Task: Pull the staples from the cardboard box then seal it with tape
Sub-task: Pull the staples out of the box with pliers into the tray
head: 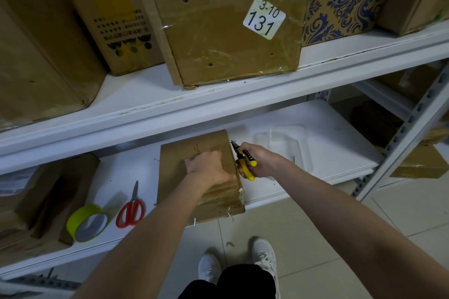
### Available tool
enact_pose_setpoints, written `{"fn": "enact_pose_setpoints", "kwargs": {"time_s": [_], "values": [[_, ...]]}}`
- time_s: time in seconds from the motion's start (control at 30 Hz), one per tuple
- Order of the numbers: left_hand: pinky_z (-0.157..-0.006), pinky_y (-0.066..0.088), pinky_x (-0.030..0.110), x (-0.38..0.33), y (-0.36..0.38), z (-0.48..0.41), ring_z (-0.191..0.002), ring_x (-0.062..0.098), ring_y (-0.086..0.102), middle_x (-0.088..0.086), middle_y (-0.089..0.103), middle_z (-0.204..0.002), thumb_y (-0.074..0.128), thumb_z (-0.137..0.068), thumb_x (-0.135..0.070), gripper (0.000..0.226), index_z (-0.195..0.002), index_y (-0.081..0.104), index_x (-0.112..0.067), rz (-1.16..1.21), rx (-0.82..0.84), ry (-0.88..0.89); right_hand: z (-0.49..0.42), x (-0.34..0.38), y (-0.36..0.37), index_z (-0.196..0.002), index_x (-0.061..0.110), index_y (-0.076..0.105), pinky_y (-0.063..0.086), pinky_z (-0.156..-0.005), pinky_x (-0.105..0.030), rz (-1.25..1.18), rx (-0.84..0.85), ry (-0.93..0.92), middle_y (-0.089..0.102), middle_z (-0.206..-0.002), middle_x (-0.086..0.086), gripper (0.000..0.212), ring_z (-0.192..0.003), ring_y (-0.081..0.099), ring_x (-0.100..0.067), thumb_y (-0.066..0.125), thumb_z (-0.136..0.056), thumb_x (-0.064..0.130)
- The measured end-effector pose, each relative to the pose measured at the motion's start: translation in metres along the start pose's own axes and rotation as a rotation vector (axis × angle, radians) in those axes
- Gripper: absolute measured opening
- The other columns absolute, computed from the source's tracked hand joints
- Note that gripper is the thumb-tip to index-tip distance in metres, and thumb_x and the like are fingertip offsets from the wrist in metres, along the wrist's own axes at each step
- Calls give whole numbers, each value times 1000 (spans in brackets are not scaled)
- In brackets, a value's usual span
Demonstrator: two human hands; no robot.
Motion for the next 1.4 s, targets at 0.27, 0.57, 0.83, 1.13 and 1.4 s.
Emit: {"fn": "enact_pose_setpoints", "kwargs": {"time_s": [0.27, 0.57, 0.83, 1.13, 1.4], "values": [[-102, 38, 50, -1, 0, 2, -117, 24, 53, 0, 60, -122, 65, -74, -60, 64, -125, 51, -24, -5, 3, -3, 4, 6, -2, -73, 7, 48, 44, -63, -34, 341, -338, -193, 50, -68, -11, 29, -65, 51, -29, 47, -91, 31], [-100, 42, 50, 0, 2, -6, -114, 24, 55, -1, 59, -123, 69, -73, -55, 64, -126, 51, -24, 44, 19, 6, 53, 15, -82, -61, 6, 44, 35, -47, -25, 605, -543, -216, 50, -52, -8, 41, -46, 48, -23, 45, -93, 32], [-100, 43, 49, 0, 6, -6, -117, 24, 54, -1, 57, -128, 67, -72, -56, 68, -129, 50, -25, 54, 28, 2, 68, -5, -107, -63, 10, 46, 38, -55, -26, 985, -625, -107, 52, -59, -3, 39, -54, 49, -20, 41, -92, 36], [-95, 48, 46, -2, 12, -5, -125, 30, 48, 6, 50, -138, 58, -60, -79, 97, -136, 41, -22, 61, 15, -25, 66, -3, -89, -73, 12, 48, 39, -55, -26, 1080, -671, -217, 53, -66, -2, 35, -63, 53, -20, 45, -91, 42], [-97, 46, 44, -4, 13, -5, -128, 33, 43, 12, 42, -143, 64, -61, -72, 98, -141, 35, -23, 61, -15, -42, 38, -24, -31, -99, 1, 49, 50, -64, -32, 535, -105, 23, 53, -90, -14, 32, -64, 55, -26, 48, -90, 32]]}}
Point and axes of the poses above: each hand's wrist, its own z-axis away from the middle knuckle, its own y-axis out of the palm, x = y × z, the point moved 3 cm from there along -z, towards the middle knuckle
